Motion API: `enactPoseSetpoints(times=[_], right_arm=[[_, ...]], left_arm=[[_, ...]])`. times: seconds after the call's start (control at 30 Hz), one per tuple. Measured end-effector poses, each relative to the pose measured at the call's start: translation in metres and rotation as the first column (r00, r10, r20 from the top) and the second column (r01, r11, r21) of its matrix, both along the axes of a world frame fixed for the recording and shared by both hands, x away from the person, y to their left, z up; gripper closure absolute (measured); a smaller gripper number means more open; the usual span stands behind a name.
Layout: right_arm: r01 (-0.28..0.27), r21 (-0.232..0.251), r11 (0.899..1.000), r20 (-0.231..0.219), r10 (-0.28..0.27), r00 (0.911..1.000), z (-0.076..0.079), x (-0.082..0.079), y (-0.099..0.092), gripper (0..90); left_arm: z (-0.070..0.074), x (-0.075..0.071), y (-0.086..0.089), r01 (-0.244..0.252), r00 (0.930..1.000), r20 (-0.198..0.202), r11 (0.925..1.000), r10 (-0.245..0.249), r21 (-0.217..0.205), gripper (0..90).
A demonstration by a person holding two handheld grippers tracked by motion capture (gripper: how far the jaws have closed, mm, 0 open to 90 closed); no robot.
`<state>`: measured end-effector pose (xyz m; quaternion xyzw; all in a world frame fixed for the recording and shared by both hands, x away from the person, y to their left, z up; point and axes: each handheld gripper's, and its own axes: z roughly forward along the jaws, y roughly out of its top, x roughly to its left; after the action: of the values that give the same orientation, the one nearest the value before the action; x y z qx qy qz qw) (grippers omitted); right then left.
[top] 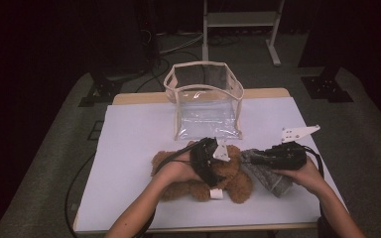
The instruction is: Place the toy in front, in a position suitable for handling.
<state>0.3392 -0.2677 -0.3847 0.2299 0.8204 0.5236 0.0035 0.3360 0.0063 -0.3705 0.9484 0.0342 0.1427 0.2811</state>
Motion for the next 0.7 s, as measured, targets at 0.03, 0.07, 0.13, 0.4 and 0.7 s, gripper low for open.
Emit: enactPoseSetpoints(times=[0.03, 0.07, 0.13, 0.4, 0.7], right_arm=[[0.004, 0.002, 1.000, 0.000, -0.004, 1.0000, -0.001, 0.000, -0.001, 74.3], [0.006, 0.004, 1.000, -0.003, -0.006, 1.0000, -0.002, 0.001, -0.002, 74.2], [0.010, 0.006, 1.000, -0.011, -0.010, 0.9999, -0.005, 0.002, -0.004, 74.3], [-0.002, 0.041, 0.999, -0.023, 0.003, 0.9997, -0.006, 0.004, -0.011, 74.3], [-0.004, 0.073, 0.997, 0.062, -0.001, 0.9981, 0.040, -0.014, -0.044, 74.4]], left_arm=[[0.001, 0.000, 0.000, -0.001, 1.0000, 0.002, 1.0000, 0.001, -0.002, 23.8], [0.002, 0.000, 0.000, 0.002, 1.0000, -0.003, 0.9999, -0.002, -0.011, 27.9], [0.006, 0.001, 0.003, 0.008, 1.0000, -0.003, 0.9994, -0.008, -0.033, 35.1], [0.024, 0.001, 0.001, 0.063, 0.9963, -0.046, 0.9795, -0.073, -0.191, 38.3], [0.048, -0.001, -0.024, 0.134, 0.9844, -0.057, 0.9176, -0.167, -0.374, 36.5]])
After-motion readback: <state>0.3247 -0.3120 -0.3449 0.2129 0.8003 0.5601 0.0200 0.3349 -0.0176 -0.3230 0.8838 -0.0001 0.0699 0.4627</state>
